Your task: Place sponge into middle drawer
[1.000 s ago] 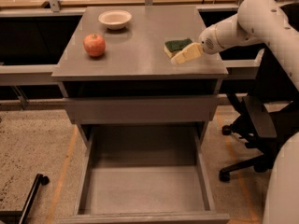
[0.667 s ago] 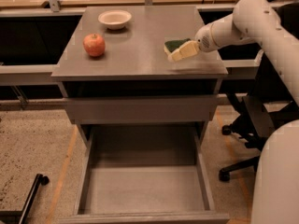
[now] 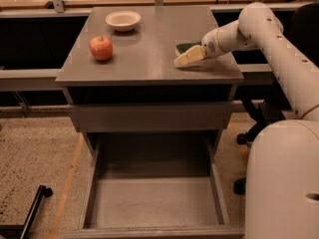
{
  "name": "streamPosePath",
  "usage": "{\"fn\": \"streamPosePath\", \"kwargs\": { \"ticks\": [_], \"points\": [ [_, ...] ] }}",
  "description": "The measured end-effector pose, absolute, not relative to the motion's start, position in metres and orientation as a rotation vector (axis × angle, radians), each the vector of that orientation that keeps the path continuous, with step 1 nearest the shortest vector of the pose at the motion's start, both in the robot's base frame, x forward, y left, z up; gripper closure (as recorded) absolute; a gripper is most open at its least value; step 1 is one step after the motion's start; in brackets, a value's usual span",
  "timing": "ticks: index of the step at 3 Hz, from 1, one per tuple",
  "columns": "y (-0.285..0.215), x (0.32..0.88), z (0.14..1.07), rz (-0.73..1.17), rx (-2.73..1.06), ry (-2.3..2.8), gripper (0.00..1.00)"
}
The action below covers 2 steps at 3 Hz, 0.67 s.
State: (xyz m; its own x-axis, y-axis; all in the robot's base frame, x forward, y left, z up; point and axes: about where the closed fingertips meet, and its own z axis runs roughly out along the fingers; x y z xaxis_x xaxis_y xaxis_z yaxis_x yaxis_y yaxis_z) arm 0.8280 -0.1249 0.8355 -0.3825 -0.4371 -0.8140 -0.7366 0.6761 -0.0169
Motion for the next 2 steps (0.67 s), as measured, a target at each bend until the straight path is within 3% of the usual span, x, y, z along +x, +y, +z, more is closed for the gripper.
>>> {"fn": "streamPosePath", "kwargs": {
  "ticks": [2],
  "points": [
    [-0.1189, 0.8333, 0.8319, 0.444, -0.916, 2.017, 0.41]
  ]
}}
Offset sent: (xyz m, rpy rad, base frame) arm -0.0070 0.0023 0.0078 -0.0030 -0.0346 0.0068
